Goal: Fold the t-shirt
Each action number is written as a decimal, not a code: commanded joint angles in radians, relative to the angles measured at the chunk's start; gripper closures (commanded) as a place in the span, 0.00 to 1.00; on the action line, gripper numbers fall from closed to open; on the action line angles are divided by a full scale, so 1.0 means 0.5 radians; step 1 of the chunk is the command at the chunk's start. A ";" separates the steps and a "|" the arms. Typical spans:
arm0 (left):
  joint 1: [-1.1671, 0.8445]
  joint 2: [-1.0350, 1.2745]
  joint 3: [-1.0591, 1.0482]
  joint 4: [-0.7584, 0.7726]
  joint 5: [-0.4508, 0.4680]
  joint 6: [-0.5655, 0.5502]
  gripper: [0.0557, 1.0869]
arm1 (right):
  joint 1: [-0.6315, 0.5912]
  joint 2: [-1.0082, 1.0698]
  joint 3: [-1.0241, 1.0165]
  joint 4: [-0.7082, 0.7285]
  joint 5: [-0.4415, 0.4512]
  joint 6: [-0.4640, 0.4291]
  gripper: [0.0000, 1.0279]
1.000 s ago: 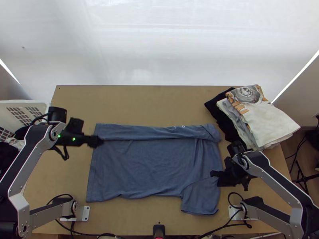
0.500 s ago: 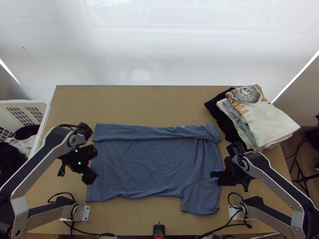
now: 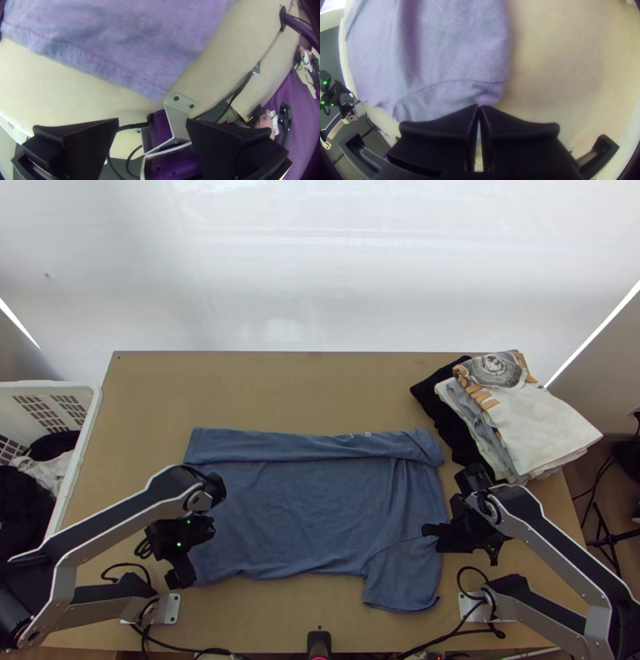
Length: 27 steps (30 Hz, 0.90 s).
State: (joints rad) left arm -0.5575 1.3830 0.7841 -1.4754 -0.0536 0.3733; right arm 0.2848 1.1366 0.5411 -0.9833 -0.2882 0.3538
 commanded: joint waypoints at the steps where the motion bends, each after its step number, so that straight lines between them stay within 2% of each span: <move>1: -0.137 0.035 -0.126 0.153 0.024 -0.056 0.05 | -0.008 -0.003 0.001 0.003 0.006 -0.002 0.97; 10: -0.134 0.056 -0.169 0.352 0.098 -0.059 0.05 | -0.008 -0.006 0.004 0.003 0.006 -0.002 0.97; 21: -0.072 0.185 -0.209 0.364 0.101 -0.023 0.05 | -0.014 -0.009 0.004 0.003 0.015 0.001 0.97; 22: -0.072 0.188 -0.209 0.361 0.101 -0.023 0.06 | -0.014 -0.009 0.004 0.003 0.015 -0.002 0.97; 24: -0.075 0.195 -0.209 0.361 0.101 -0.023 0.15 | -0.014 -0.009 0.004 0.003 0.015 -0.002 0.97; 27: -0.081 0.207 -0.215 0.377 0.104 -0.004 0.20 | -0.014 -0.009 0.007 0.003 0.018 0.001 0.97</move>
State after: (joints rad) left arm -0.5983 1.4681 0.6834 -1.2953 -0.0040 0.3595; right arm 0.2779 1.1320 0.5430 -0.9817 -0.2806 0.3504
